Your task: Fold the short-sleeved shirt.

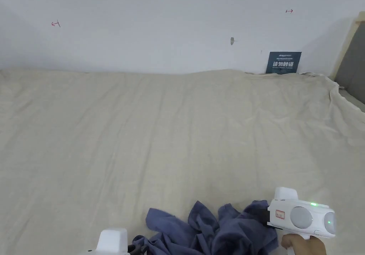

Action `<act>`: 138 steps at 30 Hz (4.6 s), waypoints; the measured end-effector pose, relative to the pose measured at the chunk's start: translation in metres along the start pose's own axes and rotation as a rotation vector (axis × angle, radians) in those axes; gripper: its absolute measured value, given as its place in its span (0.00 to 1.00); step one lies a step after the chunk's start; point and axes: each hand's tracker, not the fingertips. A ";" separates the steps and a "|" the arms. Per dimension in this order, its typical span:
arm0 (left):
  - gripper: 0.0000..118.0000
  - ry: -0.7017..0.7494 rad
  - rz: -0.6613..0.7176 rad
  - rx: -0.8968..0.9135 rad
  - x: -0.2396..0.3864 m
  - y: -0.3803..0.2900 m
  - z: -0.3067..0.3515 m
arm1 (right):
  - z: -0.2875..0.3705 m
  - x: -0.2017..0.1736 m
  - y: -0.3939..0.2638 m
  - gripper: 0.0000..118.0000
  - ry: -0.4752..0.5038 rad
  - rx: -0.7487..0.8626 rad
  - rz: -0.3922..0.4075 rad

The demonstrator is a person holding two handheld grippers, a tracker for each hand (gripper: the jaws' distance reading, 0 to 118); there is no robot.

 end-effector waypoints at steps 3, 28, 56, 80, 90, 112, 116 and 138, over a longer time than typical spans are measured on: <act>0.00 -0.025 0.039 0.026 -0.003 0.000 0.006 | 0.036 0.004 0.003 0.01 0.022 0.096 -0.013; 0.00 0.166 0.013 0.498 -0.037 0.227 0.145 | 0.307 0.013 0.144 0.01 0.001 0.657 0.010; 0.00 0.464 -0.079 0.638 -0.083 0.269 0.093 | 0.198 -0.021 0.164 0.01 -0.122 0.708 0.128; 0.00 0.474 0.077 0.274 -0.118 -0.062 0.104 | 0.176 0.019 -0.158 0.01 -0.112 0.368 0.070; 0.00 0.480 0.096 0.197 -0.128 -0.091 0.107 | 0.178 0.030 -0.189 0.01 -0.135 0.284 0.100; 0.87 0.392 0.211 0.141 -0.106 -0.063 0.079 | 0.189 0.029 -0.159 0.77 -0.142 0.260 0.044; 0.87 0.342 0.142 0.263 -0.071 -0.025 0.107 | 0.236 0.011 -0.125 0.77 -0.145 0.436 0.097; 0.00 0.152 -0.009 0.526 -0.011 0.085 0.089 | 0.286 -0.042 -0.066 0.00 -0.176 0.785 0.223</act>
